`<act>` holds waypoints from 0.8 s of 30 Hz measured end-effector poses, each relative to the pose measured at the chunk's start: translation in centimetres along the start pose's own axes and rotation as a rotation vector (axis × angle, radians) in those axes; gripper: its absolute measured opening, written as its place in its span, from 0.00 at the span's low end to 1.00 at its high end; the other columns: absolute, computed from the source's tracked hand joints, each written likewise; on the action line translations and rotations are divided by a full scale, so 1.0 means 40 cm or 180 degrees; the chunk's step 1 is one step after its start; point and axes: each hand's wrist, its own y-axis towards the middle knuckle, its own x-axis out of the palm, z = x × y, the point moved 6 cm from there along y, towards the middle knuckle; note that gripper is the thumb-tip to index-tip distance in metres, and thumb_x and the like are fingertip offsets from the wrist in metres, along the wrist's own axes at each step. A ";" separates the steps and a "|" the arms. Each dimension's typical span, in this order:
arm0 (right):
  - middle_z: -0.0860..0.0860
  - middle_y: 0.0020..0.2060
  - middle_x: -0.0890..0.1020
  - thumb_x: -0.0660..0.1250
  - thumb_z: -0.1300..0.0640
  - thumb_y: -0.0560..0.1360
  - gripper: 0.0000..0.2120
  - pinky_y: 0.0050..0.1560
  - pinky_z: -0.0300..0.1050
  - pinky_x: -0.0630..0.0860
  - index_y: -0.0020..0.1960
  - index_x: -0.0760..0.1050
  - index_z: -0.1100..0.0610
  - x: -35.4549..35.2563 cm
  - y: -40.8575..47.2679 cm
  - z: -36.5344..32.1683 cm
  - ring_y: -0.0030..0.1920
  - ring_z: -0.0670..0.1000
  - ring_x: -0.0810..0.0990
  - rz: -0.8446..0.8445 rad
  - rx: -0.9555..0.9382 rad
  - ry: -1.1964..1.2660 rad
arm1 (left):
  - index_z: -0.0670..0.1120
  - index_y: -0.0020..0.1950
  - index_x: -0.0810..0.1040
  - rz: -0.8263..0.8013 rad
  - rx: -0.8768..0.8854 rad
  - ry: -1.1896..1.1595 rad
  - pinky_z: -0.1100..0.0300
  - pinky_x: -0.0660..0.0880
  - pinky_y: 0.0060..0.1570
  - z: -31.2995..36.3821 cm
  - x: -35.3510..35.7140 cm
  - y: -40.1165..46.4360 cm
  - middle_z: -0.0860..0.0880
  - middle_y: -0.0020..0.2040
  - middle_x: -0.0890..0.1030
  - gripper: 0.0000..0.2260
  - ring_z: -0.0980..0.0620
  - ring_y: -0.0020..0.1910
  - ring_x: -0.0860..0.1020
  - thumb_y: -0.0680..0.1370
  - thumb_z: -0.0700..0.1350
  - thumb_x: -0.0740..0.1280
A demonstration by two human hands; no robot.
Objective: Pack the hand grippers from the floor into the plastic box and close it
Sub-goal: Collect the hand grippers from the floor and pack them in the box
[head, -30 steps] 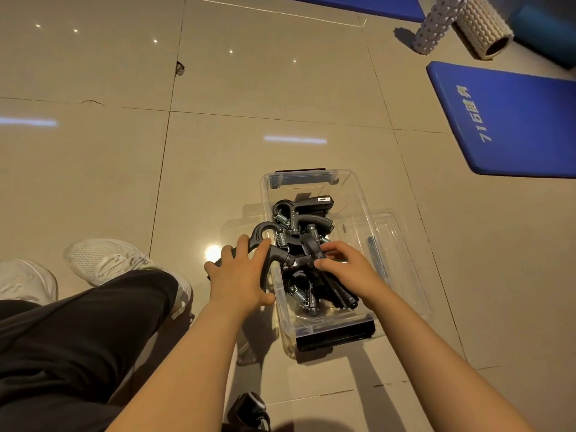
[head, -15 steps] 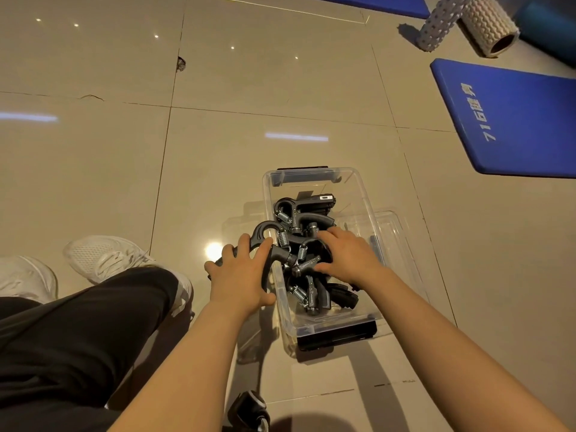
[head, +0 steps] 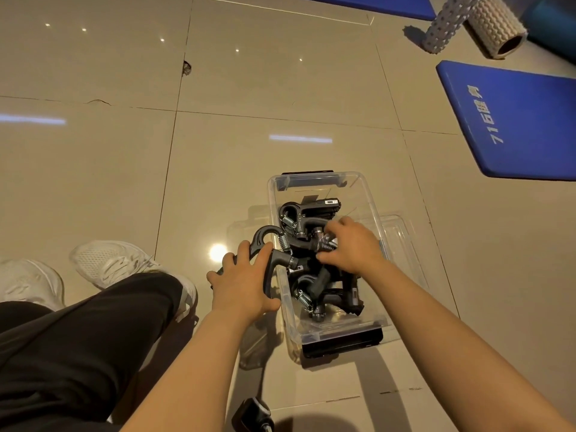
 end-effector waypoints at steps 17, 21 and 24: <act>0.56 0.66 0.69 0.62 0.45 0.76 0.25 0.58 0.53 0.70 0.70 0.63 0.53 0.081 0.063 0.009 0.64 0.59 0.69 0.0189 0.0407 -0.0152 | 0.59 0.75 0.50 0.0197 -0.0366 -0.0459 0.41 0.65 0.61 -0.053 -0.001 0.007 0.48 0.74 0.52 0.43 0.42 0.69 0.58 0.66 0.62 0.71; 0.53 0.74 0.59 0.64 0.38 0.73 0.36 0.71 0.61 0.57 0.75 0.54 0.46 0.126 0.053 -0.039 0.75 0.56 0.50 -0.0625 -0.0316 0.0187 | 0.59 0.75 0.51 0.0187 -0.0449 -0.0603 0.41 0.65 0.61 -0.057 -0.001 0.007 0.48 0.73 0.54 0.43 0.41 0.69 0.59 0.66 0.62 0.71; 0.52 0.75 0.60 0.65 0.35 0.70 0.41 0.72 0.63 0.52 0.76 0.51 0.45 0.147 0.042 -0.030 0.76 0.54 0.44 -0.0712 -0.0232 0.0401 | 0.59 0.75 0.51 0.0205 -0.0448 -0.0574 0.41 0.65 0.61 -0.050 -0.010 0.005 0.48 0.74 0.54 0.43 0.41 0.69 0.59 0.66 0.62 0.71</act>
